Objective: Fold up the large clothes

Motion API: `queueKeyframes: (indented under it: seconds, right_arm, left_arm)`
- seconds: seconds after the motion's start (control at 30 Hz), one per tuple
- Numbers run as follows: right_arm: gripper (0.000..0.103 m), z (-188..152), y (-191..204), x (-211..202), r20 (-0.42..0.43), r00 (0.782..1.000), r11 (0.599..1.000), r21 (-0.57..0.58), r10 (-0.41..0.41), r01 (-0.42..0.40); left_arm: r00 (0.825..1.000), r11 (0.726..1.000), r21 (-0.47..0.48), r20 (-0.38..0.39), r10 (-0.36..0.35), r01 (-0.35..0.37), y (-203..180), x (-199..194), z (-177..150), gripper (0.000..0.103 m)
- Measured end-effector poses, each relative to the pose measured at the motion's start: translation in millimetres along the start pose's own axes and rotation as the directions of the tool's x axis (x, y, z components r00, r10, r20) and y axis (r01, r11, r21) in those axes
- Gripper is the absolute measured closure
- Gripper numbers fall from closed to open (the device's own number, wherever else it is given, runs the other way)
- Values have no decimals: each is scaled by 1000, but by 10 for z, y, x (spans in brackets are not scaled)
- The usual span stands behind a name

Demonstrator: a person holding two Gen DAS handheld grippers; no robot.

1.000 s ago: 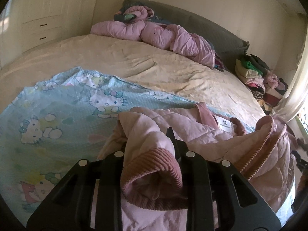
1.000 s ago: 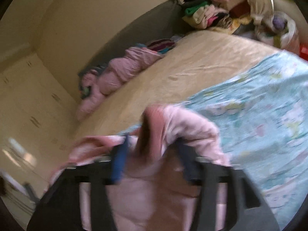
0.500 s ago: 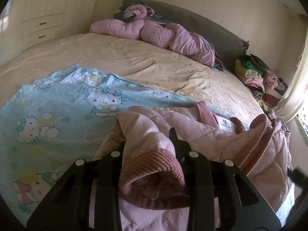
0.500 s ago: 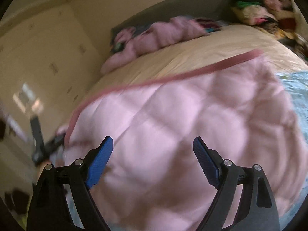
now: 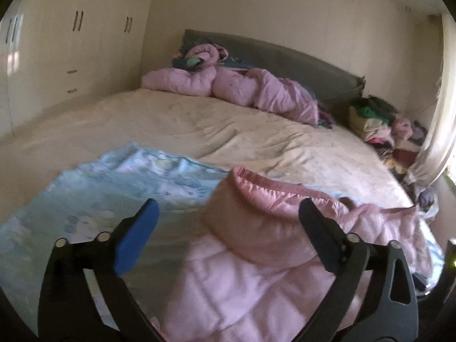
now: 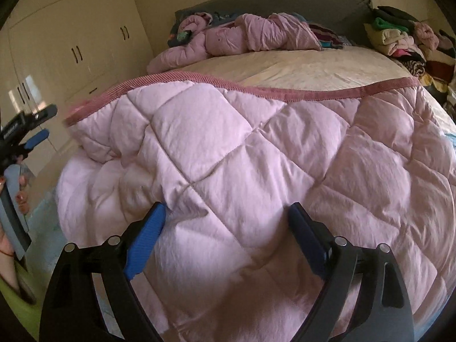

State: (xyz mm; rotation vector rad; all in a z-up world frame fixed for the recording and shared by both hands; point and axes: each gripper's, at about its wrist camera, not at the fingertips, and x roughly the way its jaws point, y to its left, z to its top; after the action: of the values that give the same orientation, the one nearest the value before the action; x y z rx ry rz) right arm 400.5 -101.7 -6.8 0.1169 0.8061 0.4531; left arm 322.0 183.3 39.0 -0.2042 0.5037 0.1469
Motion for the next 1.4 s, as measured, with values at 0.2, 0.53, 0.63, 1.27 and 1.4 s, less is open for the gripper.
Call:
queueKeyframes:
  seconds: [0.2,0.53,0.63,1.27,1.4]
  right_arm:
    - [15,-15,-300,-503,118,991,996,70,-60,51]
    - [8,-217,-1092,-1123,172,935,944,177,-310,280]
    - [8,-268,-1257,-1188,150,927,929,203,-343,310]
    - [7,-162,-1750,-745,2,933,919,172,-359,354]
    - [31,-233,-1830,-672,19,955,933,217,-297,286]
  left_arm:
    - [989,978,160,-48,142,-133,53,45,-140,9]
    - [983,980,173,-141,118,-93,110,39,-424,9]
    - [975,993,115,-215,54,-30,135,140,-535,9]
    - [925,990,-118,-361,-119,81,234,279,-925,23]
    - [937,990,-98,-326,-127,101,174,247,-880,67]
